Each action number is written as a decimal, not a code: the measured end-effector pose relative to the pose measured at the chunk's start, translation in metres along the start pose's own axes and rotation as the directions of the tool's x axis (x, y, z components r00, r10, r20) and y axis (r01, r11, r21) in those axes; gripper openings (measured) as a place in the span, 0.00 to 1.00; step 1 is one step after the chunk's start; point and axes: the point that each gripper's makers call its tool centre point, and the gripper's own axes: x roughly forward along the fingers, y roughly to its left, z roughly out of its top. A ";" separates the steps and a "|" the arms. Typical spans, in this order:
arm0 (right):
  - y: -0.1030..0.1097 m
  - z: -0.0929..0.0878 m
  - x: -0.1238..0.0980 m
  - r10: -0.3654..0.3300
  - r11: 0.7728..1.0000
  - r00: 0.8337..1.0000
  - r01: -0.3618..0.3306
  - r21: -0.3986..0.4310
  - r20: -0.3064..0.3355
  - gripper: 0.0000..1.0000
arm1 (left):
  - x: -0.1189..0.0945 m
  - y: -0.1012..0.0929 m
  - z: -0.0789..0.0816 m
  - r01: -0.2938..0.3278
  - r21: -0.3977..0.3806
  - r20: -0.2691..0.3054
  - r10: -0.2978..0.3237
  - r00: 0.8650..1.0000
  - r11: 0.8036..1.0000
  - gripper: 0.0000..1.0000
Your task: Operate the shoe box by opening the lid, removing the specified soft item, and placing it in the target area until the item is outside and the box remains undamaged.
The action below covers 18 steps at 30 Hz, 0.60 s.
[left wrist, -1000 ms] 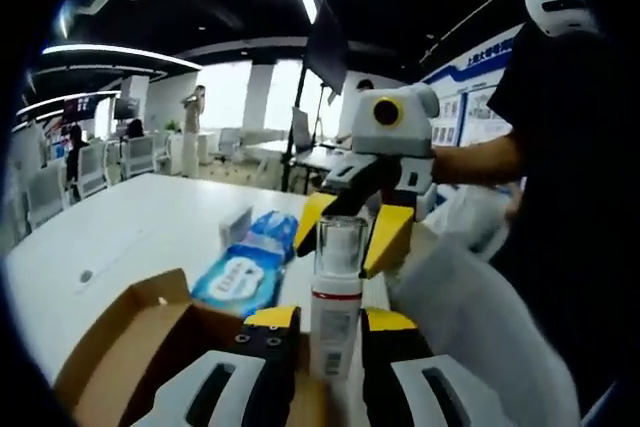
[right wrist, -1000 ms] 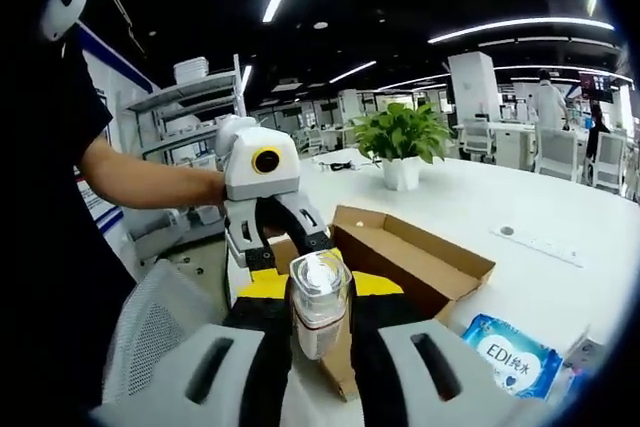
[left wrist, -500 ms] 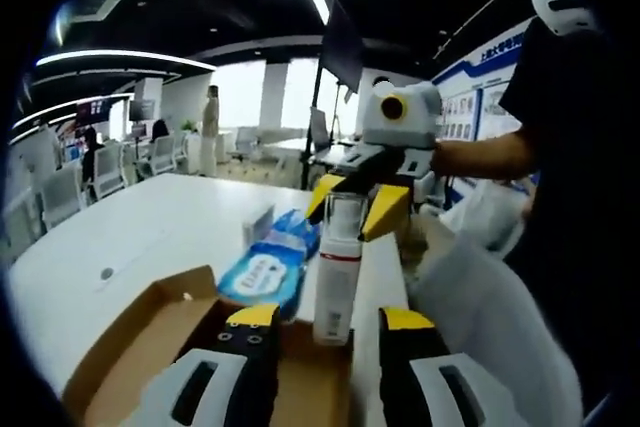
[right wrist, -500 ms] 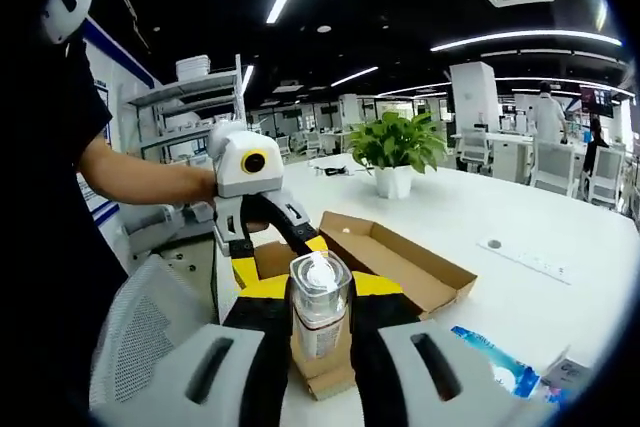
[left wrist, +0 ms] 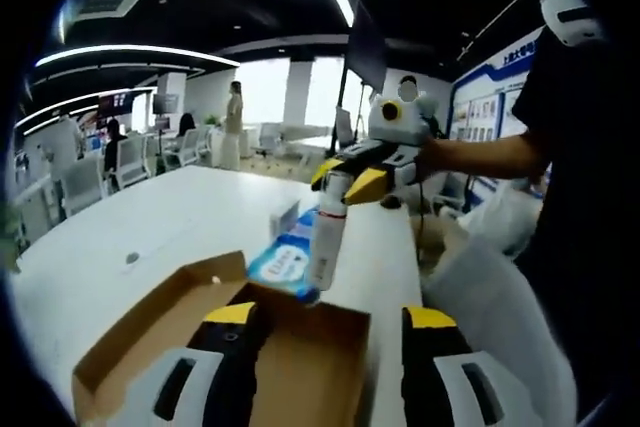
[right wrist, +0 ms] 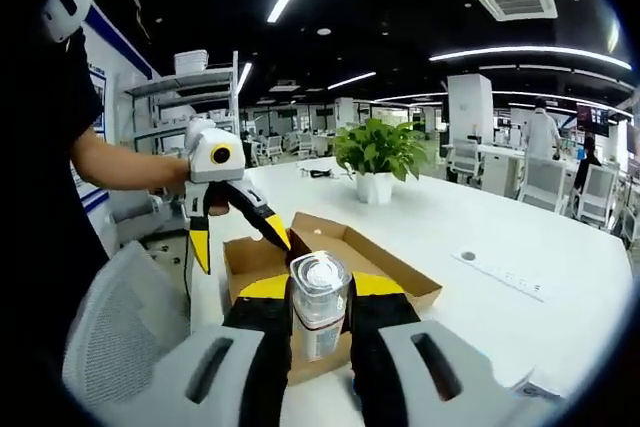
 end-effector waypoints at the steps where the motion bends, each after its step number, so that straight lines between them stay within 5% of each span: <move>1: -0.003 -0.001 0.000 0.000 1.000 1.000 0.000 -0.007 -0.002 0.18 | -0.002 0.001 -0.001 -0.005 -0.004 -0.002 0.005 1.000 1.000 0.60; 18: -0.060 -0.016 0.006 0.000 0.999 1.000 -0.001 -0.053 -0.031 0.19 | -0.040 0.025 -0.015 -0.157 -0.072 0.008 0.158 0.987 0.985 0.76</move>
